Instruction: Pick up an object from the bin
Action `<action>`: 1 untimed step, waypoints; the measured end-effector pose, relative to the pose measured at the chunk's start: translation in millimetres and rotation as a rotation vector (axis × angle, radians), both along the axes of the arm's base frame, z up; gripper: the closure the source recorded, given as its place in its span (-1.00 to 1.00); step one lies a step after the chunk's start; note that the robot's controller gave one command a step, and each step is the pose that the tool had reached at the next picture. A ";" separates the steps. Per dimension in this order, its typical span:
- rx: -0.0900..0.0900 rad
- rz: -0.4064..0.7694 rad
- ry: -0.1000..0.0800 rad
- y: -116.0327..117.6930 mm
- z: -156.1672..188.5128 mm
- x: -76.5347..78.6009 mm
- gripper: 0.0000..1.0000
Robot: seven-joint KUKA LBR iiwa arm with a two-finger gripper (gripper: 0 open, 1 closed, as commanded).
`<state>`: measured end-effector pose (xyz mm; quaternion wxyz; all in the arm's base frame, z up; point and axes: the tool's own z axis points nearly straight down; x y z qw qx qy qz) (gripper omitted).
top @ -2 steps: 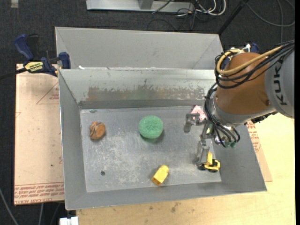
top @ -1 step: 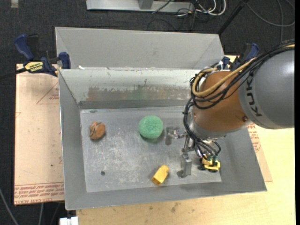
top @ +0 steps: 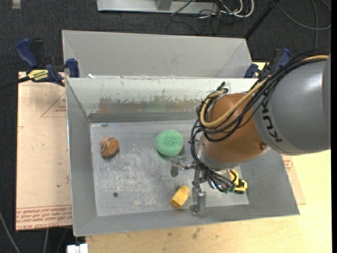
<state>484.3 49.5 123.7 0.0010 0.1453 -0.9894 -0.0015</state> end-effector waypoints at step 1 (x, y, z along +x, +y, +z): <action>-0.002 0.050 -0.003 -3.6 -17.8 -0.2 -1.00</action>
Offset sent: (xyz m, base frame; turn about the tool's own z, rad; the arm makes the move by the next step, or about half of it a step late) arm -0.0063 -0.0106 -0.0537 -0.3319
